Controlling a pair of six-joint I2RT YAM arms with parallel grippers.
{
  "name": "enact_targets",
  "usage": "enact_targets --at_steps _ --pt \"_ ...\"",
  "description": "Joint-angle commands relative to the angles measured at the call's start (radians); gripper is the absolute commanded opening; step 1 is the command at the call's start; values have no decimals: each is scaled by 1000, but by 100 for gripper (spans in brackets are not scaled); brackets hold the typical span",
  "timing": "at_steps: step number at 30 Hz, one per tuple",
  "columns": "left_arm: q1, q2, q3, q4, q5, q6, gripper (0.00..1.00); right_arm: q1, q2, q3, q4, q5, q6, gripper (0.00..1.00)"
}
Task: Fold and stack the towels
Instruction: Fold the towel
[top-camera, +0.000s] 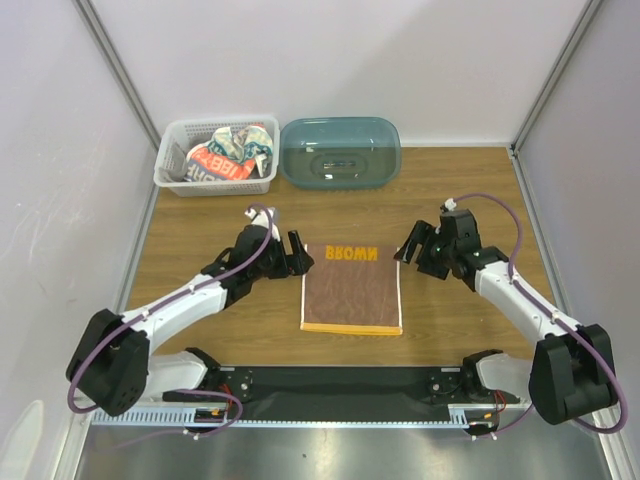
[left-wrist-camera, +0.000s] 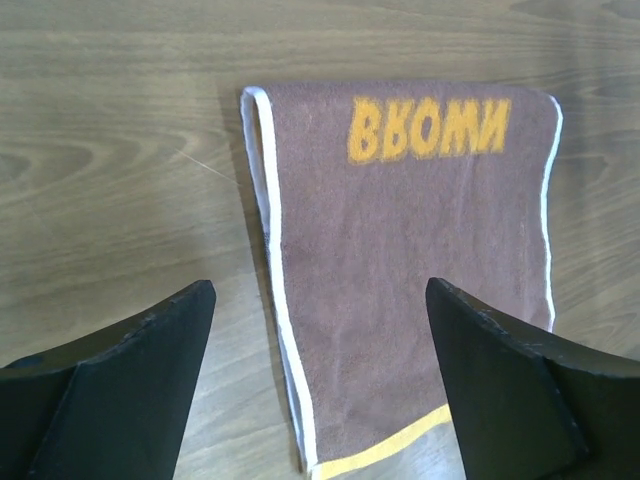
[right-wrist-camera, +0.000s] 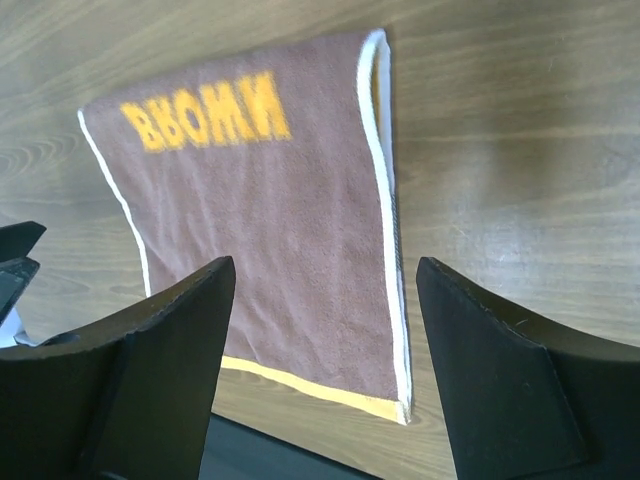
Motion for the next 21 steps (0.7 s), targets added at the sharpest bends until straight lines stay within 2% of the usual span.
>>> enact_targets --at_steps 1,4,6,10,12,16,21 --pt "3 -17 -37 38 69 -84 90 -1 -16 -39 11 3 25 79" --pt "-6 -107 -187 98 137 -189 84 1 -97 -132 -4 -40 71 79" --pt "-44 -197 -269 89 131 -261 84 4 -145 -197 -29 -74 105 79" --pt "-90 -322 -318 -45 98 -349 83 5 -246 -232 -142 -61 106 79" --pt "-93 -397 -345 -83 97 -382 78 4 -288 -240 -181 -66 111 79" --pt "-96 -494 -437 -77 88 -517 73 7 -329 -266 -170 -90 128 79" --pt "-144 -515 -488 -7 57 -593 71 7 -328 -284 -141 -130 114 78"
